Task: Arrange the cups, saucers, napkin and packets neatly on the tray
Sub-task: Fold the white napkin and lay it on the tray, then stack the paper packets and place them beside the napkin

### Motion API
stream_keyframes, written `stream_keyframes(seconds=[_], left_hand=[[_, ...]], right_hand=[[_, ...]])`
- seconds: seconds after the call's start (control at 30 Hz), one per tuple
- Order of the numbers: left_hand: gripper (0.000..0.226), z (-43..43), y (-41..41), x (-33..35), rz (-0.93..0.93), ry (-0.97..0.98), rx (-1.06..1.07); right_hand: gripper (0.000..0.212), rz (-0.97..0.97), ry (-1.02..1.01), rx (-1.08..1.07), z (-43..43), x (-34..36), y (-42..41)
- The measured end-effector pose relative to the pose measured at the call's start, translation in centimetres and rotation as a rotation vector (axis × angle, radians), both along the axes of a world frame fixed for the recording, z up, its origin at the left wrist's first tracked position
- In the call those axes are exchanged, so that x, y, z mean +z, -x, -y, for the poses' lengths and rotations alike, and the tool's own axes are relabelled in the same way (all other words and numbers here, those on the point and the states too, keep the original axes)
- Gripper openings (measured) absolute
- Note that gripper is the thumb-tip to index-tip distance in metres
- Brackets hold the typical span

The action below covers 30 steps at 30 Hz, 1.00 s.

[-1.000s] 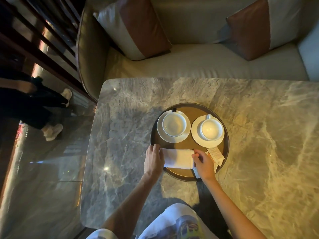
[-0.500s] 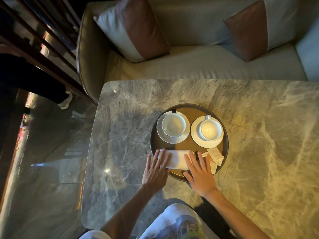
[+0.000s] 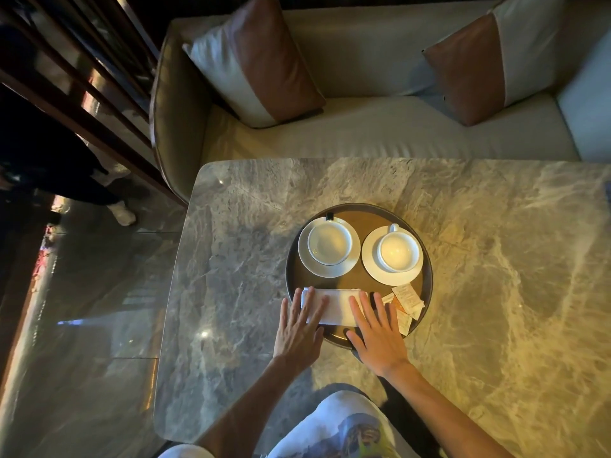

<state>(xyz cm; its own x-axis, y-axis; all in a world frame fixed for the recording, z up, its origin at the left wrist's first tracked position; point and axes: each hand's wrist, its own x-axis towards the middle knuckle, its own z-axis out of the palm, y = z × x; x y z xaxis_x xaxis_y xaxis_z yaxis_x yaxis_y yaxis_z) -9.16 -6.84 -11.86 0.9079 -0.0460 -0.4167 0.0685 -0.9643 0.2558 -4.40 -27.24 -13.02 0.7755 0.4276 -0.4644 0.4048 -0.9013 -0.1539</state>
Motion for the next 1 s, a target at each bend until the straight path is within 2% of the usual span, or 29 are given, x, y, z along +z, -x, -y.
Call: stream_keyframes(seconds=[0.23, 0.33, 0.4, 0.47, 0.53, 0.57, 0.67, 0.8, 0.87, 1.0], left_hand=[[0.071, 0.0, 0.1, 0.6, -0.010, -0.001, 0.030], [0.065, 0.0, 0.0, 0.8, 0.037, 0.025, 0.069], [0.056, 0.2, -0.2, 1.3, 0.109, 0.124, 0.215], [0.043, 0.6, -0.5, 1.9, 0.201, 0.262, 0.519], [0.026, 1.1, -0.9, 2.6, 0.280, 0.331, 0.846], [0.017, 1.3, -0.9, 2.9, 0.297, 0.340, 0.958], [0.012, 2.6, -0.9, 3.7, 0.252, 0.368, 1.064], [0.019, 5.9, -1.4, 4.0, -0.082, 0.440, 1.135], [0.023, 8.5, -1.6, 3.8, -0.234, 0.505, 1.117], [0.029, 13.5, -2.7, 3.1, -0.369, 0.675, 1.189]], right_hand=[[0.070, -0.034, 0.001, 0.021, 0.1, 0.1, 0.1], [0.062, -0.031, -0.117, -0.002, 0.3, 0.5, -0.2], [0.048, -0.042, -0.403, -0.194, 0.7, 1.0, -0.5], [0.027, -0.049, -0.731, -0.579, 1.6, 2.2, -0.7], [0.020, -0.069, -0.898, -0.906, 2.9, 3.1, -1.0], [0.019, -0.080, -0.925, -0.998, 3.6, 3.2, -1.2], [0.014, -0.068, -0.806, -1.005, 5.5, 3.2, -1.8], [0.013, 0.047, -0.520, -0.917, 6.7, 2.7, -3.5], [0.020, 0.060, -0.417, -0.883, 6.6, 2.8, -4.7], [0.034, -0.011, -0.238, -0.770, 5.6, 3.1, -6.8]])
